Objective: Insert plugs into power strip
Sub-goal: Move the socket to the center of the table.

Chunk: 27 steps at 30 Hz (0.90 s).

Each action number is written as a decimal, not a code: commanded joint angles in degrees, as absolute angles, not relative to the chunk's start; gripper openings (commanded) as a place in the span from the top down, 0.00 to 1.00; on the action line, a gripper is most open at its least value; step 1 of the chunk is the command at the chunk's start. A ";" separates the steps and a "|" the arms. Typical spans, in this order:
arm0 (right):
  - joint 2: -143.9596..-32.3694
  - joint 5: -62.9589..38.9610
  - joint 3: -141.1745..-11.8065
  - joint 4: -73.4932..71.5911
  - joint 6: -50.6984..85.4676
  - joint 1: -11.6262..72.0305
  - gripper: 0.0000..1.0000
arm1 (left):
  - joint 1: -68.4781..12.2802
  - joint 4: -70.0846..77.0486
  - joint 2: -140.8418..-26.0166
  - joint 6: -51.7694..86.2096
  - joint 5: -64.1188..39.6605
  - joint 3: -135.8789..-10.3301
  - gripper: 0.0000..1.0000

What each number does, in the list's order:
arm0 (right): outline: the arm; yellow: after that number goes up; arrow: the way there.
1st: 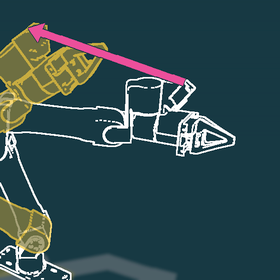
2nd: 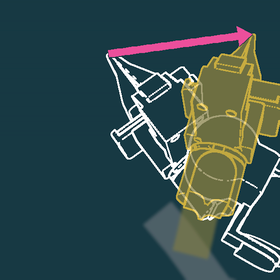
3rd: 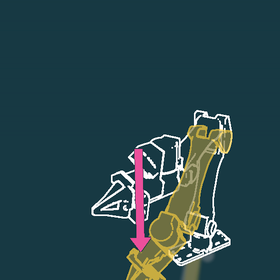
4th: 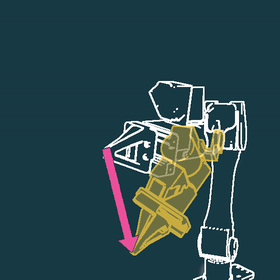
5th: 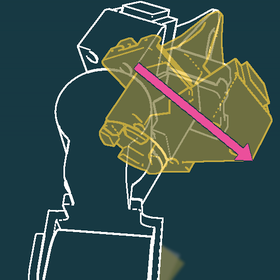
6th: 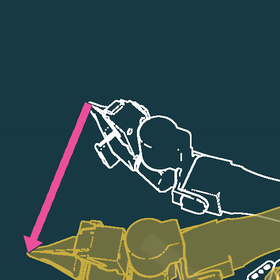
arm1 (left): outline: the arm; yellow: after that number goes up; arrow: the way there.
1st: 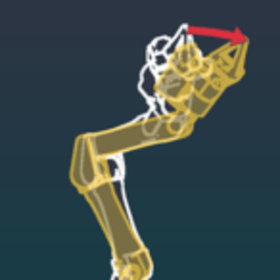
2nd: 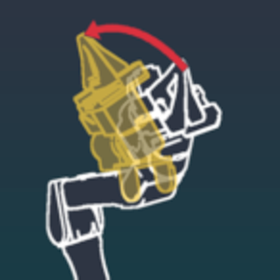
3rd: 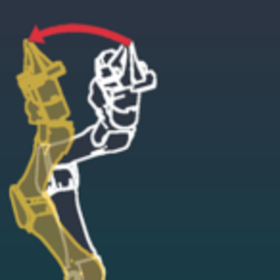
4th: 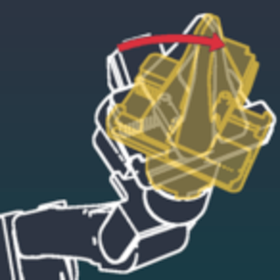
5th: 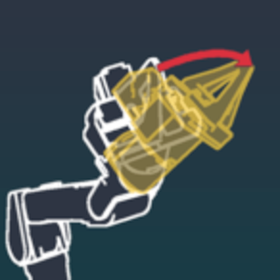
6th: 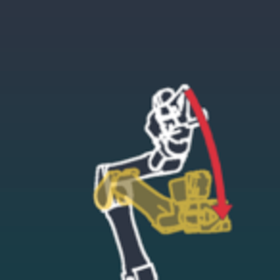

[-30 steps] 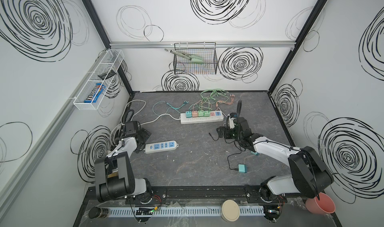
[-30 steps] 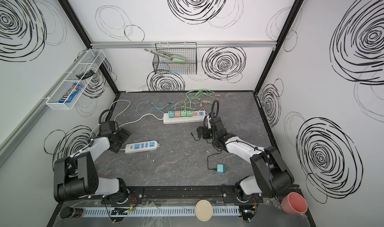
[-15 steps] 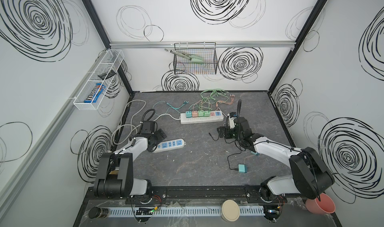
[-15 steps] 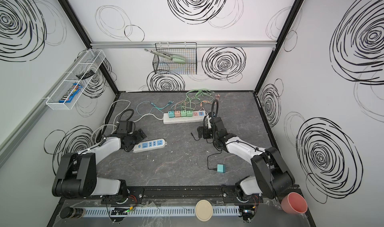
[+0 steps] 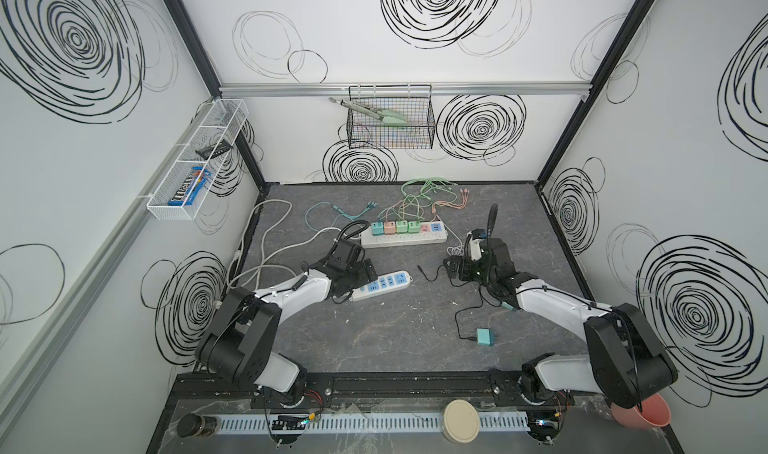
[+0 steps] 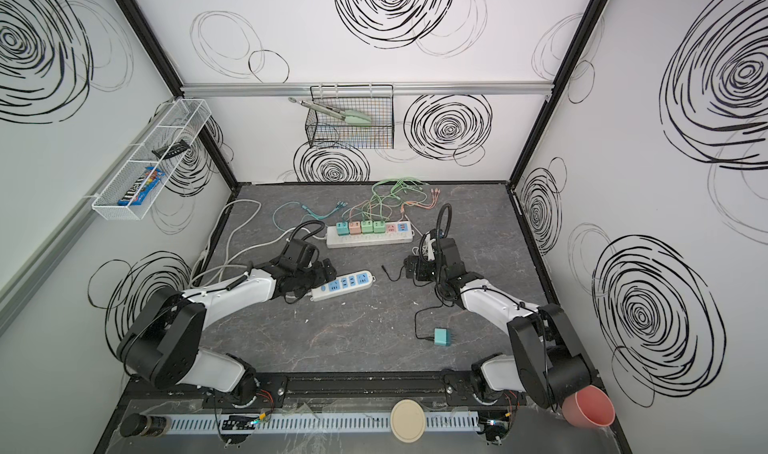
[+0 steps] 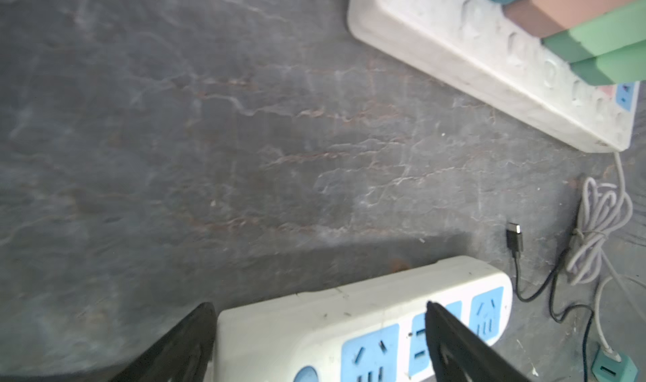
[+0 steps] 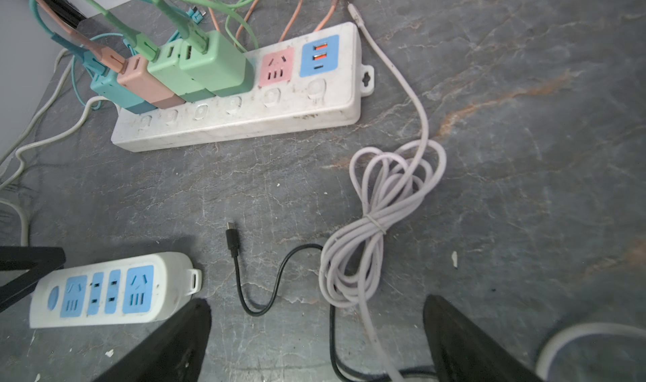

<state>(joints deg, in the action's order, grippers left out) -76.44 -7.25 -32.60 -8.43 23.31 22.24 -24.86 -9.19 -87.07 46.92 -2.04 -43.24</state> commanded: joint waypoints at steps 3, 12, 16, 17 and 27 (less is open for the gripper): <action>-75.11 -15.51 -31.79 -9.43 22.00 22.93 0.01 | -27.83 -3.51 -92.66 45.35 -2.64 -47.26 0.04; -69.77 -10.31 -31.33 1.62 28.16 20.77 0.02 | -32.02 -1.86 -97.72 40.33 -1.40 -54.85 0.04; -66.00 -8.89 -31.47 10.95 30.56 19.92 0.03 | -32.93 -1.36 -94.28 34.00 1.47 -55.42 0.04; -65.02 -9.01 -31.46 13.51 31.44 19.53 0.03 | -33.26 -1.41 -92.68 32.70 2.64 -55.14 0.04; -59.73 -18.11 -31.52 32.06 32.75 16.08 0.03 | -34.54 -4.88 -74.98 27.37 8.45 -49.94 0.04</action>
<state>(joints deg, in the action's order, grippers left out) -60.84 -13.45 -32.03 23.24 31.79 15.88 -34.46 -4.10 -78.19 29.93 5.87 -52.38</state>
